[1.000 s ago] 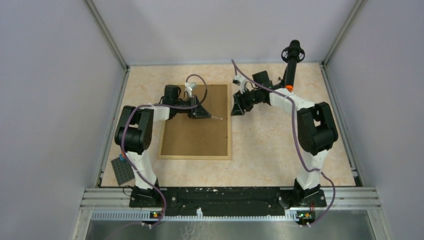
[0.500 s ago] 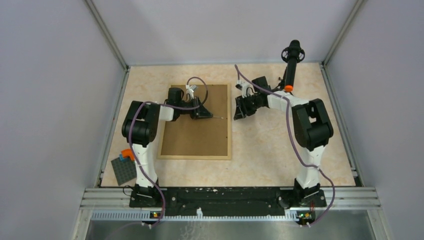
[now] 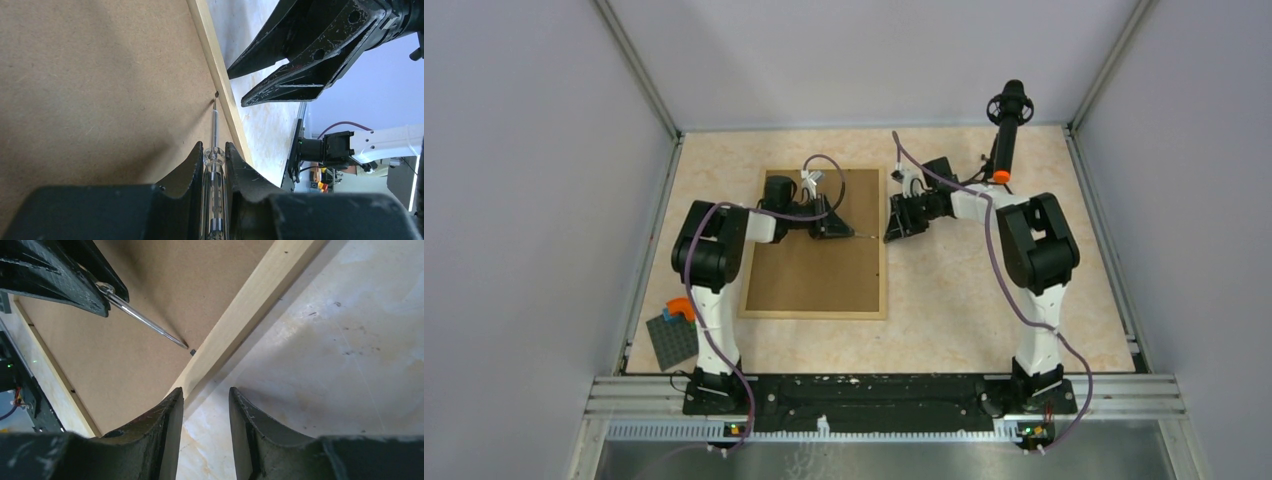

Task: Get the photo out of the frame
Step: Adjust the screwdriver, then release the photo frame item from the photo frame.

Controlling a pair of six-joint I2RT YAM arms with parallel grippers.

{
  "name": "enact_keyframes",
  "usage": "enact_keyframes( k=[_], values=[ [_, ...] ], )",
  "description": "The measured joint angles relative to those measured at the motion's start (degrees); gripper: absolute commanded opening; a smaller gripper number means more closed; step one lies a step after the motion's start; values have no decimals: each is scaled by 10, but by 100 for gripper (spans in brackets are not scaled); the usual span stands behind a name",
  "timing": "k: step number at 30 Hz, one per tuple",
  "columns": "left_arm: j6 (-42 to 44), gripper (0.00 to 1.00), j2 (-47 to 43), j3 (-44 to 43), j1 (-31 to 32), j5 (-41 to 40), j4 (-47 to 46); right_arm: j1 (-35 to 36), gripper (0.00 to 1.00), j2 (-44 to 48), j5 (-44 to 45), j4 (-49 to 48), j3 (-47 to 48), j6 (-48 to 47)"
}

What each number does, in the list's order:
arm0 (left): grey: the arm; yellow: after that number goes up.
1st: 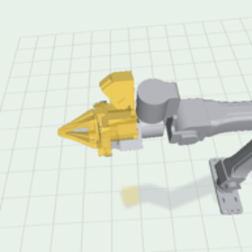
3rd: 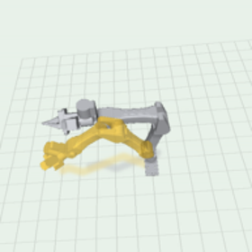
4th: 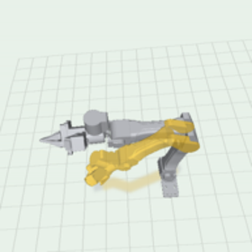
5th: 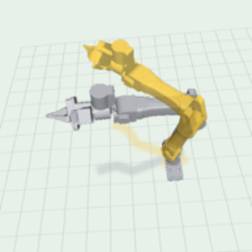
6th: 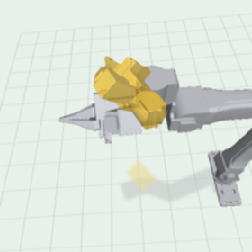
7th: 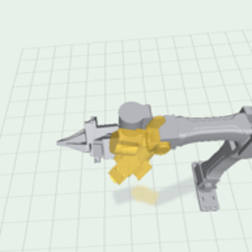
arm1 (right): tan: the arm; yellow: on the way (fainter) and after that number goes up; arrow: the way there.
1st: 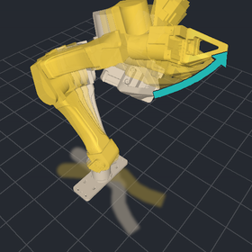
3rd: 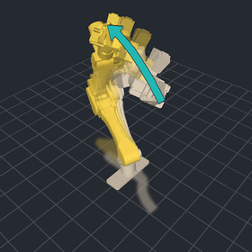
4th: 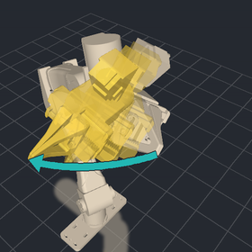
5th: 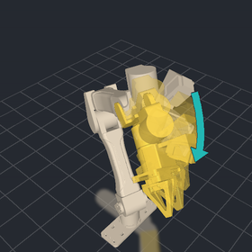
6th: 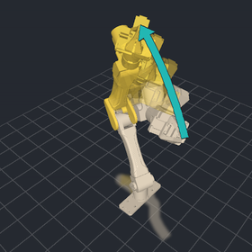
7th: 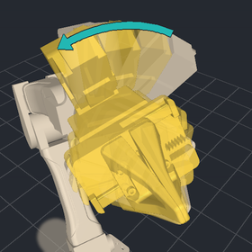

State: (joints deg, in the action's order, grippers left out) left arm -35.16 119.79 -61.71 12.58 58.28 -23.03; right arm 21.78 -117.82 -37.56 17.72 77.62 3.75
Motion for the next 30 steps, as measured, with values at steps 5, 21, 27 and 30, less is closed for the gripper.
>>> enact_keyframes(
  k=[5,21,27,30],
  values=[
    [-1,0,6,-2,3,7,-3,6,34,-4,-3,-7,1,11],
    [-25,0,26,-13,2,21,-16,16,10,-22,-7,0,20,26],
    [-22,0,26,-15,4,23,-18,15,1,-30,-7,14,32,28],
    [-19,0,26,-17,6,24,-18,15,0,-33,-7,25,41,30]
  ],
)
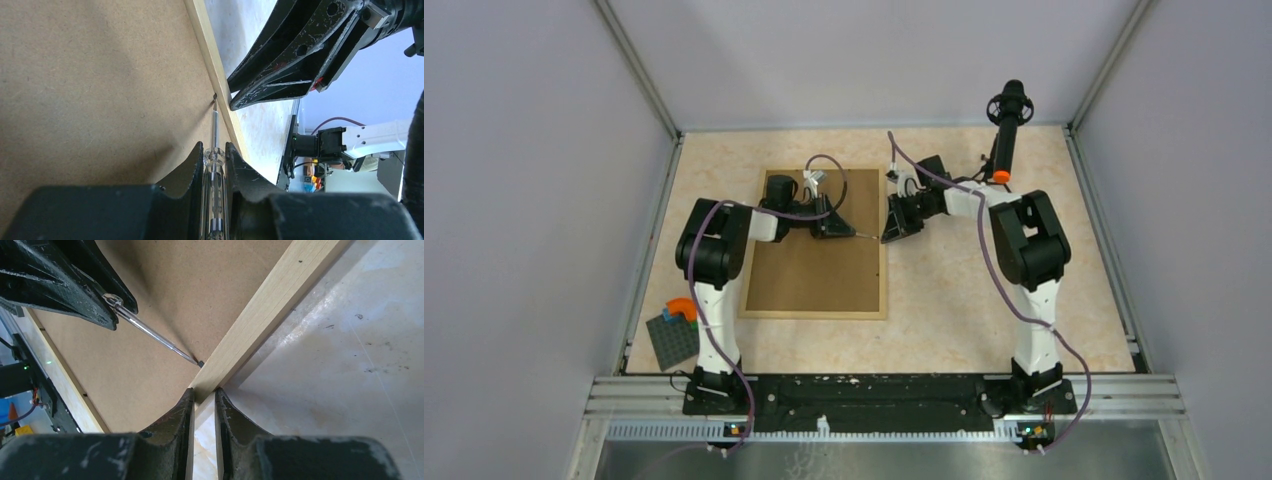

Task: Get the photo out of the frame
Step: Release the photo frame item from the photo frame.

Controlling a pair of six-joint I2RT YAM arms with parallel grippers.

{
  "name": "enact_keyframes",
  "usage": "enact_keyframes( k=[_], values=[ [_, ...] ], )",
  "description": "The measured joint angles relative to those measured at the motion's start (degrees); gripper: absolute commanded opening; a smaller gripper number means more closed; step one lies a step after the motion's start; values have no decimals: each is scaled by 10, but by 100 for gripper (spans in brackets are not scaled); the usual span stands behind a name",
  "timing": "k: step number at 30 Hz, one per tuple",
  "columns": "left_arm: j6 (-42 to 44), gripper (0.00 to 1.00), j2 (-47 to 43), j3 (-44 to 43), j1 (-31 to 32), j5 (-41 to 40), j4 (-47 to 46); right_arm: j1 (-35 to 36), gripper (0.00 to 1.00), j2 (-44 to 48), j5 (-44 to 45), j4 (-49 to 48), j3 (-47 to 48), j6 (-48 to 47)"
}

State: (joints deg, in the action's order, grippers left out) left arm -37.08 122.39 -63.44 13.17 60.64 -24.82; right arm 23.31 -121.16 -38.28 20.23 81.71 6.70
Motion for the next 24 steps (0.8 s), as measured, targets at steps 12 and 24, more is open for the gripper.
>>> enact_keyframes(
  k=[12,24],
  values=[
    [73,0,-32,-14,31,-58,48,0,0,-2,26,16,13,9],
    [108,0,-75,-10,49,-123,101,0,0,-2,35,19,13,15]
  ],
)
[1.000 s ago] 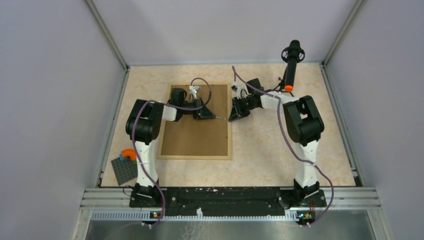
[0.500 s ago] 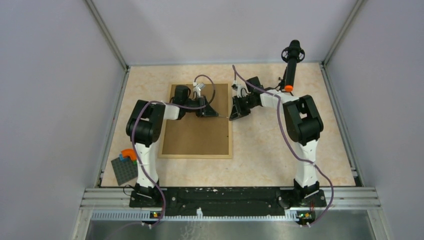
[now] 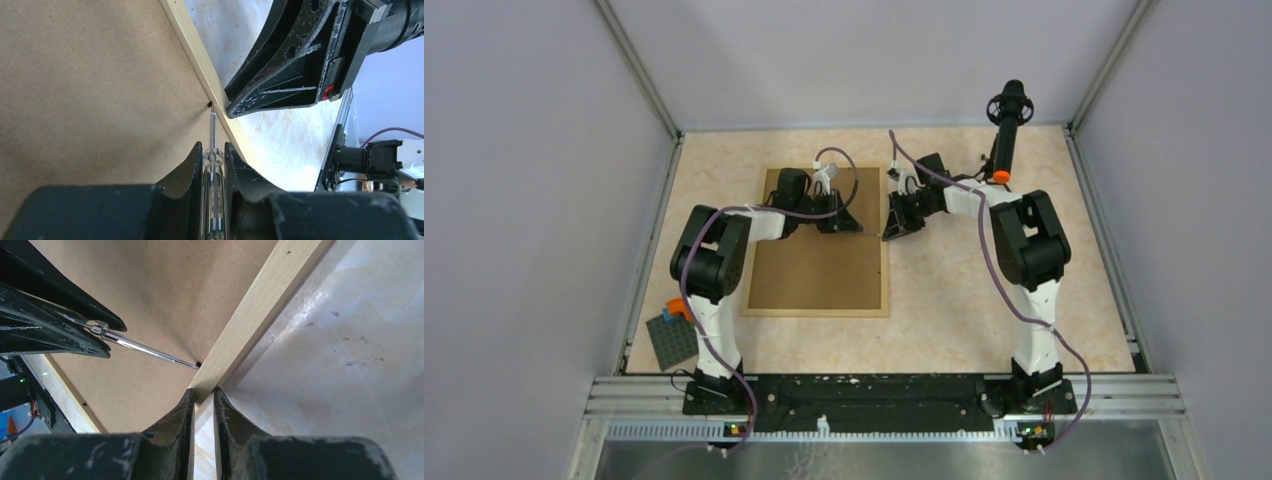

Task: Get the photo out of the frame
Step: Release the photo frame item from the photo frame.

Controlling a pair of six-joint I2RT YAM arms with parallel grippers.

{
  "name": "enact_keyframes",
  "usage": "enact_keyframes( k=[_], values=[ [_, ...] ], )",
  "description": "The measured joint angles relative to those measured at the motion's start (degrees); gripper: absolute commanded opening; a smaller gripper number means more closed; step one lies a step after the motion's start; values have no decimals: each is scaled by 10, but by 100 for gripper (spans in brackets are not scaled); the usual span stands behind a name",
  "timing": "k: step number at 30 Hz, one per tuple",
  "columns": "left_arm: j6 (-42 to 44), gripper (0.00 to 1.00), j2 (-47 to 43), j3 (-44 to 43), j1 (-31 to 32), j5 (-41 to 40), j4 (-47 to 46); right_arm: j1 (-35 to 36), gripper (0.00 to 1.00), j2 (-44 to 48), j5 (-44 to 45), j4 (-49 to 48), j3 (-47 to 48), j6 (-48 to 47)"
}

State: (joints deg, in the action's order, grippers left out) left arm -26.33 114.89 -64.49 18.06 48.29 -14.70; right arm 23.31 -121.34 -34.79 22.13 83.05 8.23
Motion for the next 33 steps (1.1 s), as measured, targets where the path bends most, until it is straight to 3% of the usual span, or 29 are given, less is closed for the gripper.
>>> enact_keyframes(
  k=[9,16,33],
  values=[
    [-19,0,-5,1,-17,-1,20,9,0,0,11,-13,0,0],
    [-66,0,-7,6,-56,54,-7,10,0,0,14,-15,-1,4],
    [-33,0,37,-16,-54,76,21,9,0,0,11,-15,-1,2]
  ],
)
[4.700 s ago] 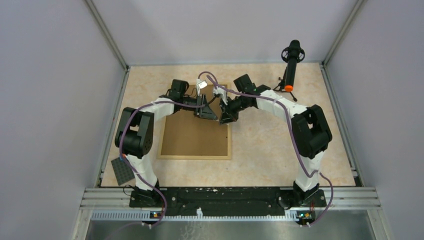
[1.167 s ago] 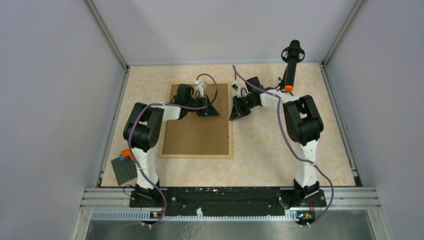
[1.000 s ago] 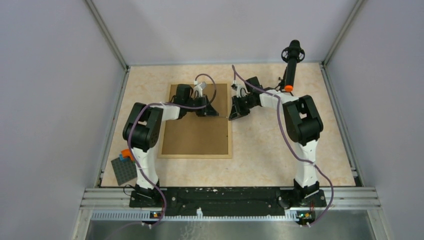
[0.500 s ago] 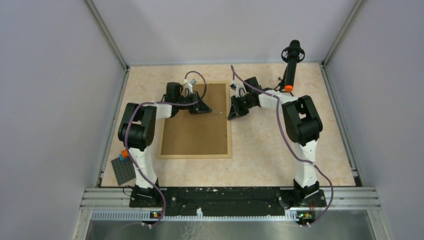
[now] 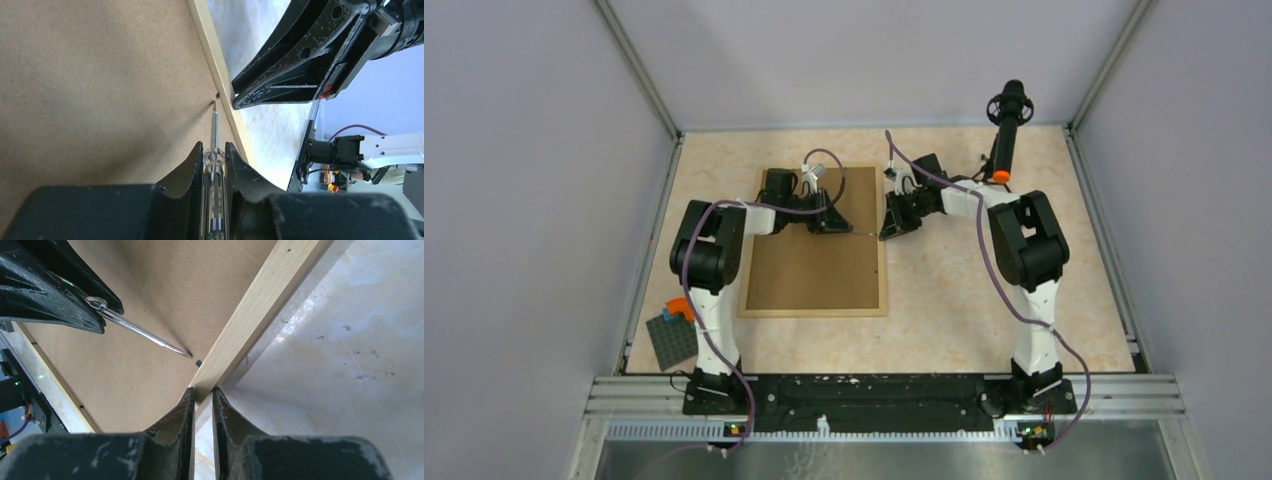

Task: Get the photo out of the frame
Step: Release the photo frame item from the photo frame.

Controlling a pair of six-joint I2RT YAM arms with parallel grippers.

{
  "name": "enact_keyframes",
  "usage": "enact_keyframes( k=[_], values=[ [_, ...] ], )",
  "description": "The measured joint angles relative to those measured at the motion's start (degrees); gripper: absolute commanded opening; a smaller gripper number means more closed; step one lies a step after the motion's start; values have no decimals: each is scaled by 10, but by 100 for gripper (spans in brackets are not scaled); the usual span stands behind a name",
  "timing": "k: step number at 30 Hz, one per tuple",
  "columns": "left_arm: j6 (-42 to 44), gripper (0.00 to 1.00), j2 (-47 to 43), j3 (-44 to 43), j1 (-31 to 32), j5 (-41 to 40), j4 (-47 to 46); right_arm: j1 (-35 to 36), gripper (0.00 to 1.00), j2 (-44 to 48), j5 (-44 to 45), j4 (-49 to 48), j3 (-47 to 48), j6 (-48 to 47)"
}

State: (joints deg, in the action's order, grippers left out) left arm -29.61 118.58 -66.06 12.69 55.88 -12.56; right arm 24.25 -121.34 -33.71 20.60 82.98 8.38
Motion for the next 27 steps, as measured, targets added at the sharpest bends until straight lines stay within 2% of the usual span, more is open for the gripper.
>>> enact_keyframes(
  k=[16,27],
  values=[
    [27,0,28,-39,5,22,24,0,0,0,-2,0,0,-7],
    [6,0,65,-58,-5,66,10,0,0,-3,-5,3,4,-7]
  ],
)
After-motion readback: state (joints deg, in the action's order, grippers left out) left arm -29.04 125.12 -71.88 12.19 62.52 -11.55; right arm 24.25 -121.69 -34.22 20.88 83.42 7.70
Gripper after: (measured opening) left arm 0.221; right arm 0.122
